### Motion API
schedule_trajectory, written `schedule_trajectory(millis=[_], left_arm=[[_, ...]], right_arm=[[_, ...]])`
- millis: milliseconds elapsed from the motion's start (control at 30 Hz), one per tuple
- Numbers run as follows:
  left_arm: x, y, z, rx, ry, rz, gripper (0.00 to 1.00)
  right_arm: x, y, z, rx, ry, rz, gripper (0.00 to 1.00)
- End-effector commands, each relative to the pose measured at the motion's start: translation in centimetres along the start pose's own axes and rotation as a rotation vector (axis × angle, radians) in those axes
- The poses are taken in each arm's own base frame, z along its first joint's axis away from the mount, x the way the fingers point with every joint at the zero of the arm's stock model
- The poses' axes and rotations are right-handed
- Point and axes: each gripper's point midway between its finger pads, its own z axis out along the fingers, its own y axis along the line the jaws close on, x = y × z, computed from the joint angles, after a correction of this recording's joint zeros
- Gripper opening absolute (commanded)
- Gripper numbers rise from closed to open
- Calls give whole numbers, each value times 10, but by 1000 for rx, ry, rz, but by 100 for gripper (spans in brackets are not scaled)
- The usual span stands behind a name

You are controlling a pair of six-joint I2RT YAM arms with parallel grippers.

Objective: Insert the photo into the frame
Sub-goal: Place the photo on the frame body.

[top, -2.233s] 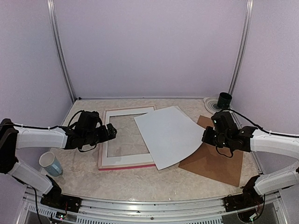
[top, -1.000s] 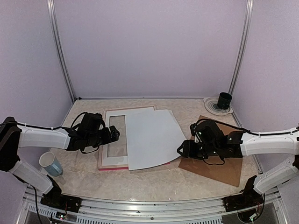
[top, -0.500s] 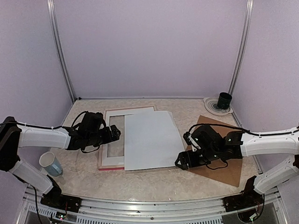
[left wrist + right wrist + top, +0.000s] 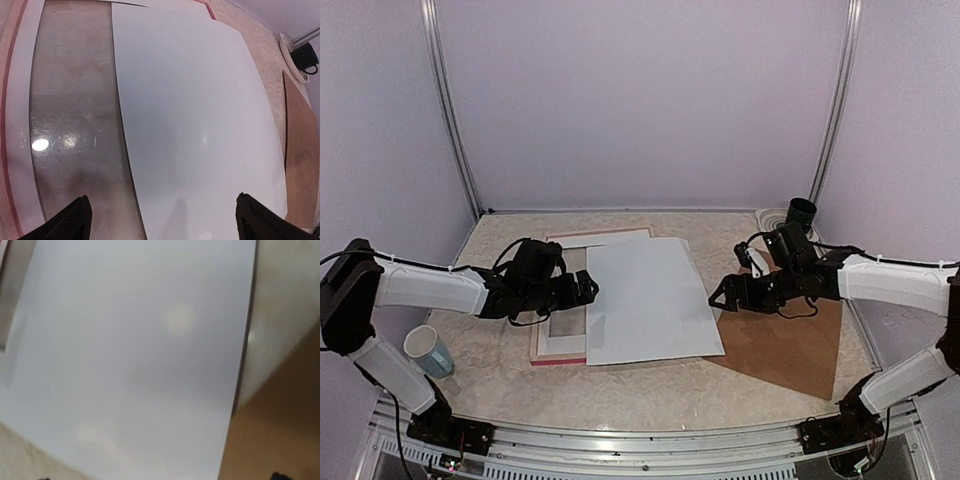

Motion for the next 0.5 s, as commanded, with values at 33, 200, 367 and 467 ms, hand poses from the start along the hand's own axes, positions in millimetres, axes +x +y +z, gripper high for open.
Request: schedule_trajectory(millis=[33, 200, 367, 467], left_arm=[[8, -37, 7, 77, 33, 17, 99], [23, -38, 15, 72, 66, 10, 99], [27, -34, 15, 60, 74, 0, 99], [33, -33, 17, 64, 93, -8, 99]], right_arm=[[-29, 2, 31, -150, 45, -8, 94], [-50, -12, 59, -181, 63, 34, 92], [-68, -22, 82, -198, 82, 63, 90], [-75, -25, 93, -203, 92, 78, 90]])
